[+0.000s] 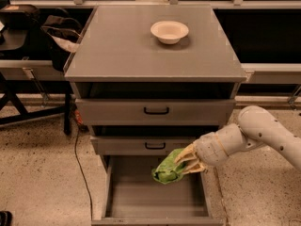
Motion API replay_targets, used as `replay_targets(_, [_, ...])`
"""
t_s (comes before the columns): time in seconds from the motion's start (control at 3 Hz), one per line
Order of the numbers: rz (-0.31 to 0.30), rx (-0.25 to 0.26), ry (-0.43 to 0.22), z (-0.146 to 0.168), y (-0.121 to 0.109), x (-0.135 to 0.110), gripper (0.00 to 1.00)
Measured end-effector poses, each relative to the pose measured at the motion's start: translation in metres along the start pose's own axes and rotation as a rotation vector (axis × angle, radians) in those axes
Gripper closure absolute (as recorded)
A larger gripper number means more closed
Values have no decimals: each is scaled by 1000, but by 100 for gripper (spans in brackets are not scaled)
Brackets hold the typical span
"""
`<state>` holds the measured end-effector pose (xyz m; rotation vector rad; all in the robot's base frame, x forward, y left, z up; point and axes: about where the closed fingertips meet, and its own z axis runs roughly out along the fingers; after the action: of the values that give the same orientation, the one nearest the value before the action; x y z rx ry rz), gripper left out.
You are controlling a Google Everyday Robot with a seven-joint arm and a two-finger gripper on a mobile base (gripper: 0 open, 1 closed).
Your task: Pick green rice chip bag from bottom drawer and place on counter
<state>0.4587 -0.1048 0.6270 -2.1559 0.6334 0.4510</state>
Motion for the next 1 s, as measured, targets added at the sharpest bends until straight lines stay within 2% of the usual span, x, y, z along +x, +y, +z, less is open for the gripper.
replay_targets(0.33, [1, 1, -1, 0, 0, -1, 100])
replay_targets(0.67, [-46, 54, 11, -42, -36, -49, 100])
replay_targets(1.0, [-90, 82, -10, -72, -62, -89, 100])
